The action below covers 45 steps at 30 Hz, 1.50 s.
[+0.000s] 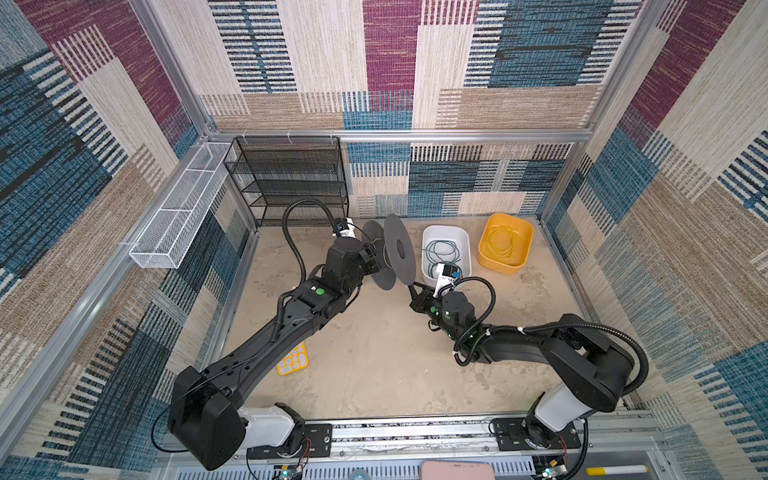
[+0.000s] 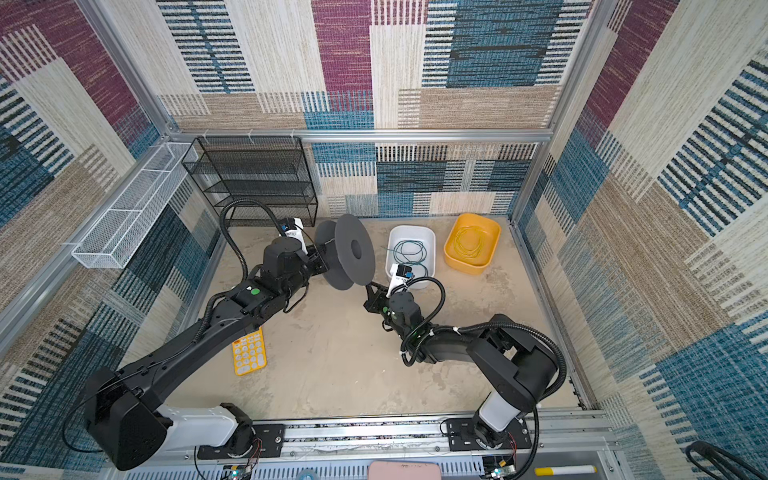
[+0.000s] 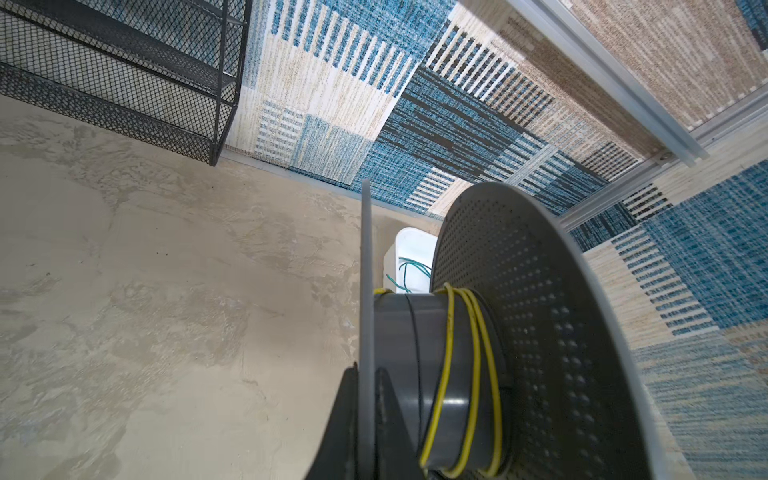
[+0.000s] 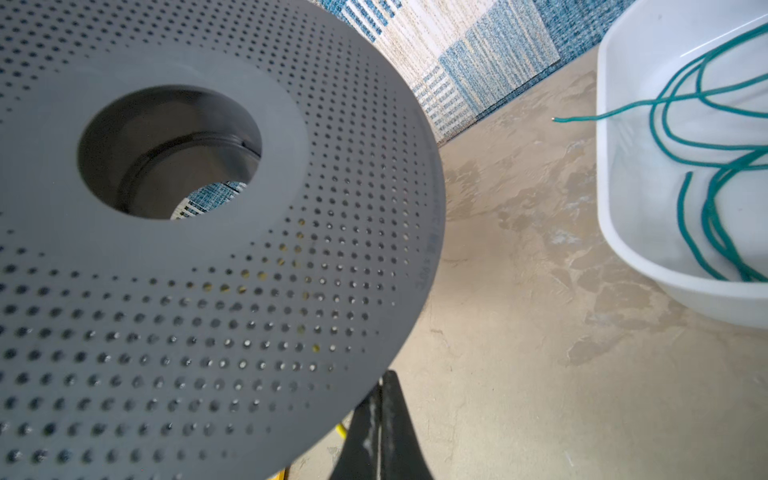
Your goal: Wrap the cables
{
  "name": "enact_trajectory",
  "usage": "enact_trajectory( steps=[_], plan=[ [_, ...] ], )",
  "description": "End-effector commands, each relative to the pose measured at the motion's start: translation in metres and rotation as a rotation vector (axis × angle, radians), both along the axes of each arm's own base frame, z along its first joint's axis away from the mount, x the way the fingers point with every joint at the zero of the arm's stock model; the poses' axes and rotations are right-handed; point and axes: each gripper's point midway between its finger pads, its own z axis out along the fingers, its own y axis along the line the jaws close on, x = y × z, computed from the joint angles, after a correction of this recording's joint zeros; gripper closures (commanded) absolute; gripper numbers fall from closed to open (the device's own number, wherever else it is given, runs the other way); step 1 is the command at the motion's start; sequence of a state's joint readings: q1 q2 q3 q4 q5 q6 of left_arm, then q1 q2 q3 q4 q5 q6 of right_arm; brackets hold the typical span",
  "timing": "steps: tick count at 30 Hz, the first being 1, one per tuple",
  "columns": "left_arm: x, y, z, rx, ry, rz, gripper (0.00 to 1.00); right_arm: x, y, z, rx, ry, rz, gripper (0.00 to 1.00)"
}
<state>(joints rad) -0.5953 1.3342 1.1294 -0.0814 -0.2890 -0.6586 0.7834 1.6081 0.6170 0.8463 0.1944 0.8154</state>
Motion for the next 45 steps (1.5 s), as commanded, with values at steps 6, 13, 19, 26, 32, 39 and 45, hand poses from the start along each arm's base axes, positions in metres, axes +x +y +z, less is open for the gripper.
enact_trajectory(
  steps=[6, 13, 19, 26, 32, 39, 45],
  plan=[
    [0.015, -0.004, 0.013, -0.124, -0.1, 0.12, 1.0, -0.003, 0.017, 0.024, 0.137, -0.033, 0.053, 1.0],
    [0.017, -0.02, -0.004, -0.078, -0.095, 0.113, 1.0, -0.006, 0.033, 0.03, 0.167, -0.034, 0.089, 1.0],
    [0.017, -0.028, -0.028, -0.043, -0.066, 0.098, 1.0, -0.006, 0.037, 0.039, 0.175, -0.052, 0.094, 1.0],
    [0.013, -0.039, -0.044, 0.03, -0.061, 0.061, 1.0, -0.009, 0.042, 0.046, 0.213, -0.055, 0.11, 1.0],
    [0.007, -0.042, -0.063, 0.077, -0.05, 0.048, 1.0, -0.013, 0.042, 0.057, 0.24, -0.075, 0.127, 1.0],
    [-0.003, -0.05, -0.088, 0.093, -0.018, 0.003, 1.0, -0.014, 0.044, 0.063, 0.259, -0.087, 0.139, 1.0],
    [-0.008, -0.057, -0.096, 0.086, -0.021, -0.048, 1.0, -0.011, 0.052, 0.053, 0.249, -0.055, 0.153, 1.0]
  ],
)
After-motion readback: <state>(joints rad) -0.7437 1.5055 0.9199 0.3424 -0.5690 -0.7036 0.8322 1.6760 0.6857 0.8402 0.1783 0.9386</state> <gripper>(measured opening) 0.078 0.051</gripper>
